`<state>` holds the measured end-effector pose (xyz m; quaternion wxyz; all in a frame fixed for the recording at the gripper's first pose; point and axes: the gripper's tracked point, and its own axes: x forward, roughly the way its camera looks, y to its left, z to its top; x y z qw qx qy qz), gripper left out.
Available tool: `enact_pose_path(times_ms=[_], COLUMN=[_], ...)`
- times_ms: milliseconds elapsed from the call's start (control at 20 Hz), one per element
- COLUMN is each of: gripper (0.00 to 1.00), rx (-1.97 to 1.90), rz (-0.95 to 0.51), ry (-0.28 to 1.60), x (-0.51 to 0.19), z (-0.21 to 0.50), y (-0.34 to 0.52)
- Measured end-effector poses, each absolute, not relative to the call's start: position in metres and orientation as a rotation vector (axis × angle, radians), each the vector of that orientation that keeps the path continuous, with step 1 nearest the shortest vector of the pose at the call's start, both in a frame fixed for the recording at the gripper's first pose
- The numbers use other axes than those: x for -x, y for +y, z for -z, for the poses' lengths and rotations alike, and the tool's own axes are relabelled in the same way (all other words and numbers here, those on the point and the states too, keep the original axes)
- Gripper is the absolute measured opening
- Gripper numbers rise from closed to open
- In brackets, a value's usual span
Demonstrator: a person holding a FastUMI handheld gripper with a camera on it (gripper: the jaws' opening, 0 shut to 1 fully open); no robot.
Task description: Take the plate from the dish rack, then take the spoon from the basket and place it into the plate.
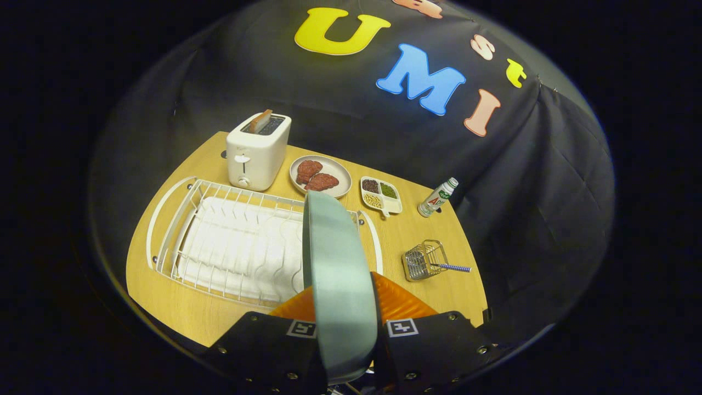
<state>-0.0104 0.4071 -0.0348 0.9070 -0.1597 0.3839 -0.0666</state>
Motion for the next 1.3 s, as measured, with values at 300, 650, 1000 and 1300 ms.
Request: enact_pose_path(times_ms=[300, 650, 1000, 1300], gripper=[0.3, 0.3, 0.3, 0.3], rx=[0.268, 0.046, -0.367, -0.602], rz=[0.041, -0.118, -0.199, -0.294], ry=[0.849, 0.954, 1.059, 1.125], x=[0.08, 0.11, 0.112, 0.109], z=[0.063, 0.13, 0.187, 0.22], y=[0.41, 0.421, 0.419, 0.422])
